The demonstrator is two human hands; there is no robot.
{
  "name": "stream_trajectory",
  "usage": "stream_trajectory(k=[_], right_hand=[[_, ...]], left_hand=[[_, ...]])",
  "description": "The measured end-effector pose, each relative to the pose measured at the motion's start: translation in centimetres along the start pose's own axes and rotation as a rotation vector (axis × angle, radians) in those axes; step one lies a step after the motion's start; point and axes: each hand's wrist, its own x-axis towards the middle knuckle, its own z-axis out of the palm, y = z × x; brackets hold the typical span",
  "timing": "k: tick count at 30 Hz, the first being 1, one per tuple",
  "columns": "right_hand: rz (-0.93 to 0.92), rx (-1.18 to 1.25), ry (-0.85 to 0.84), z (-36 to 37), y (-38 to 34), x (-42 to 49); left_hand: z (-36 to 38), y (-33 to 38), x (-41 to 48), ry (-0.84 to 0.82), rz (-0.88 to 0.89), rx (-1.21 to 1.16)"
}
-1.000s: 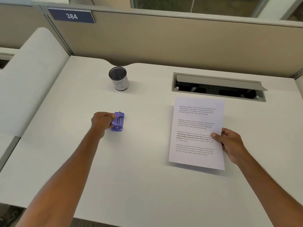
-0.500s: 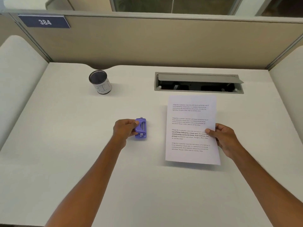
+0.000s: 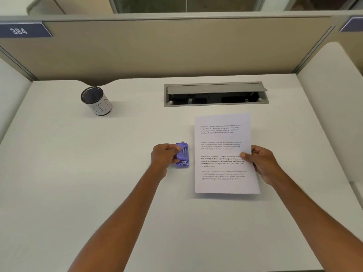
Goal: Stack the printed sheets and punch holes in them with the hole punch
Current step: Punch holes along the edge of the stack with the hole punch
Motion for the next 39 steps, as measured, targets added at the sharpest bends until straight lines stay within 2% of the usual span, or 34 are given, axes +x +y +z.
stream_trajectory(k=[16,23,33,39], right_hand=[[0.048,-0.028,0.011,0.1,0.9,1.4],[0.032,-0.028,-0.011,1.0,0.7,1.9],[0.035,-0.038,-0.032,2.2,0.8,2.2],[0.041,-0.043,-0.034,2.4,0.8,2.1]], left_hand=[[2.3,-0.8,0.0,-0.010,-0.017,0.026],[2.1,-0.9,0.4,0.096,0.030,0.174],[2.1,-0.5,0.0,-0.006,-0.008,0.065],[2.3,-0.4,-0.1,-0.006,-0.019,0.062]])
